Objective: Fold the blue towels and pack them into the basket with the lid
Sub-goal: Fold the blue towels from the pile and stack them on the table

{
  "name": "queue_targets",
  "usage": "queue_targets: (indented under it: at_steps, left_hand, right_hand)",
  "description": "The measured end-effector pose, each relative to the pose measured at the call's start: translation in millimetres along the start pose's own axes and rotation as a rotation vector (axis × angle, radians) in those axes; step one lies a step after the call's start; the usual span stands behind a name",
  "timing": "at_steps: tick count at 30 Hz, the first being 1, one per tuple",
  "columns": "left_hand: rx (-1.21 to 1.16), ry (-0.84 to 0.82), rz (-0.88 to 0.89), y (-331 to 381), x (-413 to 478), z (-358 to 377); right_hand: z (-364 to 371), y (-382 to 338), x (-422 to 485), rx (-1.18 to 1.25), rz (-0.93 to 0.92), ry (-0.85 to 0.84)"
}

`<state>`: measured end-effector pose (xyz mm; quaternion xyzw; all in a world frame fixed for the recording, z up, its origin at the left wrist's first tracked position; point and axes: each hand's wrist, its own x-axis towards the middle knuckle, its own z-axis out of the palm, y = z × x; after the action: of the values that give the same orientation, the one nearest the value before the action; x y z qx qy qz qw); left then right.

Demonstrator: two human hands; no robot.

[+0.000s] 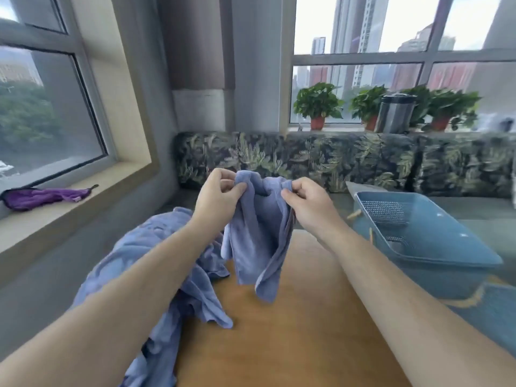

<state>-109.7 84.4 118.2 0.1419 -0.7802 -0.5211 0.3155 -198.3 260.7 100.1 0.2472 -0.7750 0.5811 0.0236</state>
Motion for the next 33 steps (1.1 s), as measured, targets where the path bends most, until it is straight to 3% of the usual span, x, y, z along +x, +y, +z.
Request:
queue_targets:
  at_steps: [5, 9, 13, 20, 27, 33]
  left_hand:
    - [-0.038, -0.17, -0.345, -123, -116, 63]
    - [-0.148, -0.154, -0.547, -175, -180, 66]
    - [-0.192, -0.156, -0.641, -192, -182, 40]
    - [-0.279, -0.417, -0.858, -170, -164, 26]
    - [-0.347, -0.171, -0.508, -122, -124, -18]
    - [-0.484, -0.011, -0.281, -55, -97, -40]
  right_hand:
    - [-16, 123, -124, 0.059, 0.38, 0.013]
    - [-29, 168, -194, 0.163, 0.604, 0.091]
    - [-47, 179, -207, 0.232, 0.704, 0.145]
    - [-63, 166, -190, 0.291, 0.709, 0.163]
    - [-88, 115, -169, 0.329, 0.522, 0.205]
    - [-119, 38, -158, 0.388, 0.323, 0.034]
